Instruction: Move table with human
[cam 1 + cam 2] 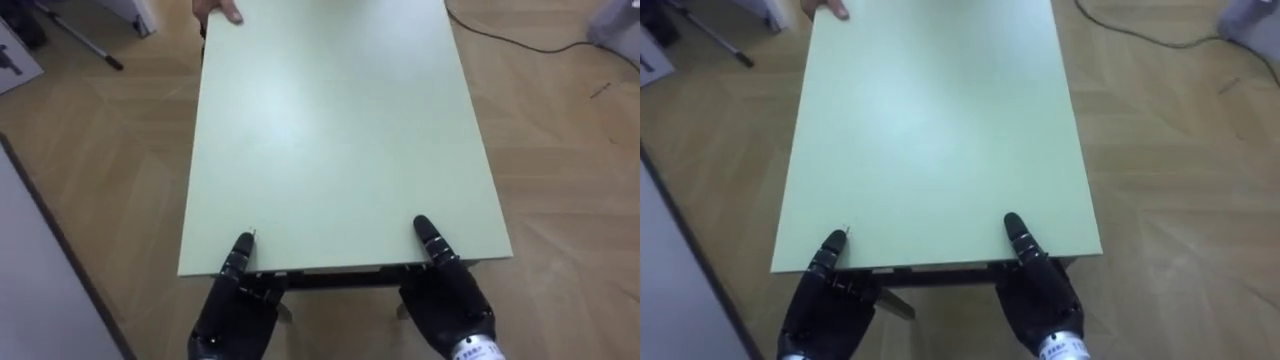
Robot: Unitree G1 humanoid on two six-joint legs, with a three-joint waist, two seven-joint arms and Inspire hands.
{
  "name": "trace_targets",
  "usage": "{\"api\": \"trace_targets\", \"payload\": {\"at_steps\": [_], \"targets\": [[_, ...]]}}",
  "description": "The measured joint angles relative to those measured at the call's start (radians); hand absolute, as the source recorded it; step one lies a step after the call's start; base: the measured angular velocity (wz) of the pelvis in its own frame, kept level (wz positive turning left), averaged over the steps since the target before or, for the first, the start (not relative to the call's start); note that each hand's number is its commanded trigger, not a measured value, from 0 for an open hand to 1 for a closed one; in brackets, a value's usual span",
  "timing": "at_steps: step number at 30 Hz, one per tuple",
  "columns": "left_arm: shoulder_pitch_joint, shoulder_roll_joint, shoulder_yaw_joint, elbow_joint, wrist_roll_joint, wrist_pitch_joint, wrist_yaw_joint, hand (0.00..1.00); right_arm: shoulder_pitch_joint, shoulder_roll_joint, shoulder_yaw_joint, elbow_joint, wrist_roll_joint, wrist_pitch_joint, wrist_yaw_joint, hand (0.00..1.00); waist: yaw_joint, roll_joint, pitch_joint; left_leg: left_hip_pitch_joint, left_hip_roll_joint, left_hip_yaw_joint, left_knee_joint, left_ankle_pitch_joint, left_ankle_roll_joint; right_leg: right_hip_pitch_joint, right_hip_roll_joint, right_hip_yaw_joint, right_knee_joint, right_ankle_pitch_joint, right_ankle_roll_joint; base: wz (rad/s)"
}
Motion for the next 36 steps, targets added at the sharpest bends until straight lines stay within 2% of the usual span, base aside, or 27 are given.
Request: {"api": "trace_targets", "payload": {"at_steps": [3, 5, 7, 8, 10, 12, 13, 15, 16, 17, 20, 23, 25, 32, 34, 35, 36], "targets": [[0.003, 0.001, 0.002, 0.000, 0.000, 0.000, 0.004, 1.00, 0.004, 0.008, 0.002, 0.000, 0.000, 0.000, -0.004, 1.00, 0.015, 0.000, 0.0000, -0.004, -0.027, -0.034, 0.000, 0.006, 0.014, 0.007, -0.025, -0.015, 0.025, -0.010, 0.016, 0.45], [0.001, 0.003, 0.001, 0.000, 0.001, 0.000, 0.006, 1.00, 0.014, 0.012, 0.004, 0.000, -0.001, -0.004, -0.005, 1.00, 0.002, -0.001, 0.0005, -0.009, -0.052, -0.080, 0.004, 0.012, 0.026, 0.025, -0.036, -0.006, 0.035, -0.020, 0.025, 0.83], [0.002, 0.015, -0.003, 0.000, 0.001, -0.001, 0.007, 1.00, 0.027, 0.019, 0.004, 0.000, 0.005, -0.005, -0.004, 1.00, -0.014, -0.005, 0.0023, -0.013, -0.083, -0.152, 0.014, 0.015, 0.033, 0.036, -0.036, 0.069, 0.058, -0.030, 0.027, 0.89], [0.002, 0.017, -0.005, -0.001, 0.001, -0.003, 0.008, 1.00, 0.027, 0.020, 0.005, 0.000, 0.008, -0.005, -0.004, 1.00, -0.023, -0.005, 0.0028, -0.015, -0.091, -0.171, 0.021, 0.014, 0.035, 0.036, -0.034, 0.095, 0.064, -0.035, 0.027, 1.00], [-0.011, 0.031, -0.009, -0.006, 0.001, -0.010, 0.014, 1.00, 0.034, 0.029, 0.009, 0.000, 0.030, -0.005, -0.005, 1.00, -0.037, -0.014, 0.0042, -0.036, -0.126, -0.239, 0.045, 0.015, 0.037, 0.036, -0.025, 0.187, 0.068, -0.057, 0.024, 0.96], [-0.020, 0.042, -0.009, -0.007, 0.003, -0.012, 0.014, 1.00, 0.038, 0.033, 0.015, 0.000, 0.034, -0.007, -0.004, 1.00, -0.037, -0.015, 0.0042, -0.052, -0.140, -0.278, 0.055, 0.026, 0.039, 0.040, -0.011, 0.226, 0.056, -0.059, 0.024, 0.72], [-0.017, 0.044, -0.008, -0.012, 0.011, -0.023, 0.014, 1.00, 0.039, 0.035, 0.027, 0.000, 0.034, -0.014, -0.004, 1.00, -0.037, -0.017, 0.0045, -0.060, -0.144, -0.301, 0.055, 0.036, 0.037, 0.037, 0.010, 0.249, 0.035, -0.058, 0.022, 0.63], [-0.018, 0.042, -0.006, -0.013, 0.020, -0.037, 0.014, 1.00, 0.040, 0.039, 0.035, 0.002, 0.039, -0.016, -0.004, 1.00, -0.033, -0.027, 0.0031, -0.061, -0.154, -0.328, 0.042, 0.054, 0.032, 0.047, 0.037, 0.264, -0.005, -0.058, 0.021, 0.49], [-0.018, 0.043, -0.005, -0.013, 0.021, -0.038, 0.014, 1.00, 0.038, 0.039, 0.037, 0.004, 0.041, -0.016, -0.004, 1.00, -0.027, -0.034, 0.0042, -0.061, -0.157, -0.334, 0.032, 0.065, 0.031, 0.059, 0.041, 0.273, -0.032, -0.057, 0.023, 0.40], [-0.018, 0.043, -0.004, -0.013, 0.021, -0.038, 0.014, 1.00, 0.037, 0.039, 0.038, 0.005, 0.041, -0.016, -0.004, 1.00, -0.026, -0.035, 0.0047, -0.061, -0.158, -0.339, 0.028, 0.070, 0.030, 0.064, 0.045, 0.274, -0.045, -0.055, 0.028, 0.43], [-0.017, 0.046, -0.002, -0.013, 0.021, -0.042, 0.016, 1.00, 0.037, 0.039, 0.046, 0.006, 0.042, -0.017, -0.004, 1.00, -0.019, -0.044, 0.0042, -0.062, -0.163, -0.374, 0.017, 0.094, 0.014, 0.080, 0.068, 0.280, -0.079, -0.049, 0.023, 0.41], [-0.010, 0.047, -0.005, -0.013, 0.013, -0.046, 0.019, 1.00, 0.032, 0.034, 0.049, 0.006, 0.042, -0.017, -0.005, 1.00, 0.012, -0.050, 0.0035, -0.066, -0.160, -0.388, 0.011, 0.103, 0.005, 0.080, 0.077, 0.273, -0.085, -0.047, 0.018, 0.14], [-0.007, 0.046, -0.004, -0.013, 0.002, -0.046, 0.019, 1.00, 0.023, 0.031, 0.053, 0.007, 0.035, -0.017, -0.006, 1.00, 0.023, -0.053, 0.0029, -0.073, -0.168, -0.416, 0.010, 0.111, 0.001, 0.088, 0.091, 0.272, -0.103, -0.045, 0.011, 0.35], [-0.003, 0.043, 0.009, -0.012, -0.003, -0.049, 0.020, 1.00, -0.004, 0.027, 0.080, 0.038, 0.048, -0.033, -0.006, 1.00, 0.042, -0.054, 0.0008, -0.078, -0.196, -0.485, 0.016, 0.123, 0.005, 0.112, 0.107, 0.266, -0.114, -0.036, -0.010, 0.35], [-0.008, 0.040, 0.003, -0.012, -0.002, -0.048, 0.028, 1.00, -0.004, 0.026, 0.078, 0.043, 0.051, -0.040, -0.004, 1.00, 0.028, -0.046, -0.0028, -0.078, -0.212, -0.548, 0.007, 0.139, -0.003, 0.121, 0.114, 0.218, -0.114, -0.027, -0.027, 0.66], [-0.012, 0.039, 0.001, -0.012, -0.002, -0.047, 0.032, 1.00, -0.004, 0.026, 0.076, 0.043, 0.051, -0.041, -0.003, 1.00, 0.023, -0.045, -0.0032, -0.075, -0.216, -0.565, -0.006, 0.150, -0.006, 0.120, 0.122, 0.215, -0.116, -0.023, -0.034, 0.95], [-0.025, 0.040, -0.009, -0.012, -0.001, -0.047, 0.041, 1.00, -0.001, 0.025, 0.071, 0.043, 0.055, -0.050, 0.002, 1.00, 0.004, -0.044, -0.0035, -0.064, -0.225, -0.611, -0.055, 0.187, -0.017, 0.113, 0.150, 0.222, -0.124, -0.013, -0.054, 1.02]]}}
